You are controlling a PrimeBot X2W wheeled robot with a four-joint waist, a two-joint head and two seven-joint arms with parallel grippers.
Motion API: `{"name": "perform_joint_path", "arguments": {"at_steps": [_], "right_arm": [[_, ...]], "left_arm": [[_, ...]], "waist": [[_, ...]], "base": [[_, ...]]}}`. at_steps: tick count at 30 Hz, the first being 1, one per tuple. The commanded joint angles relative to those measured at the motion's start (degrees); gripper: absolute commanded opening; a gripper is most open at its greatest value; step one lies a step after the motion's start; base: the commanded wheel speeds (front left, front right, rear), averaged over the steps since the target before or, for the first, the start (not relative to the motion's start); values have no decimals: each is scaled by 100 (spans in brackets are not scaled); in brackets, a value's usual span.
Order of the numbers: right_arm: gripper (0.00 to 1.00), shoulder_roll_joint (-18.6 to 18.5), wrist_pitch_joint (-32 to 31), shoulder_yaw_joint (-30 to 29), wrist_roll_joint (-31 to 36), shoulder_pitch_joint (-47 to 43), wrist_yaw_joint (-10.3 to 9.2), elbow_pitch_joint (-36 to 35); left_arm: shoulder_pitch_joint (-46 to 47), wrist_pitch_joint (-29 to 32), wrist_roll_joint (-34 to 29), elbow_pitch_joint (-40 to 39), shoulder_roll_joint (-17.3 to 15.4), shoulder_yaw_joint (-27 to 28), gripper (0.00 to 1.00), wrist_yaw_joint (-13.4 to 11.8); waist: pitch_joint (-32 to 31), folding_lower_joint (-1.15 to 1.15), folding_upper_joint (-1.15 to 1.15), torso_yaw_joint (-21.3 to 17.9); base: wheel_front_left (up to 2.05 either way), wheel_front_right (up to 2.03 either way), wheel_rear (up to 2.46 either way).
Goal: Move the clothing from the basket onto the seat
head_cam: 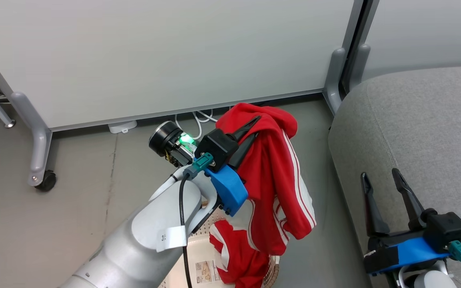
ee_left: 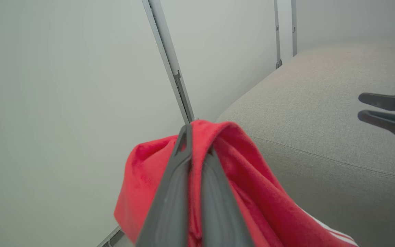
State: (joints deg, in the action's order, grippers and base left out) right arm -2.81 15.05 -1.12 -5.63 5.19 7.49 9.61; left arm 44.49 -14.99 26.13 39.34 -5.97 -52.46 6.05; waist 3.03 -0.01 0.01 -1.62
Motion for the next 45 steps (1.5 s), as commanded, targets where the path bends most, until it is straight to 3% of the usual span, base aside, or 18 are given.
{"name": "perform_joint_path", "arguments": {"at_steps": [1, 10, 20, 28, 36, 37, 38, 45], "right_arm": [[100, -14, 20, 3, -18, -83, 1, -11], [100, -14, 20, 224, 52, 109, 1, -79], [100, -14, 20, 1254, 245, 1040, 1, 41], [100, -16, 20, 1771, 536, 1913, 1, 1022], [100, -16, 20, 1677, 704, 2352, 1, 2268], [42, -16, 20, 1675, 659, 2389, 1, 2370], [0, -16, 20, 1686, 612, 2430, 1, 2436], [0, -16, 20, 1770, 437, 2492, 1, 2443]], "left_arm": [[-45, -28, -29, -28, 11, -2, 0, -2], [-29, -29, -38, -43, 37, -38, 0, -1], [158, -28, -98, -122, 100, -86, 0, 11], [329, -28, -154, -212, 170, -197, 0, 55], [421, -29, -180, -349, 229, -241, 0, 61], [425, -29, -182, -365, 233, -241, 0, 62], [429, -29, -183, -374, 237, -237, 0, 63], [370, -29, -212, -334, 225, -181, 0, 68]], "waist": [[-15, 1, -1, 20], [-42, 1, -1, 59], [125, 1, -1, 168], [325, 1, -1, 383], [426, 1, -1, 539], [435, 1, -1, 551], [441, 1, -1, 559], [441, 1, -1, 538]], "base": [[0, 0, 0], [0, 0, 0], [0, 0, 0], [0, 0, 0], [0, 0, 0], [0, 0, 0], [0, 0, 0], [0, 0, 0]]}}
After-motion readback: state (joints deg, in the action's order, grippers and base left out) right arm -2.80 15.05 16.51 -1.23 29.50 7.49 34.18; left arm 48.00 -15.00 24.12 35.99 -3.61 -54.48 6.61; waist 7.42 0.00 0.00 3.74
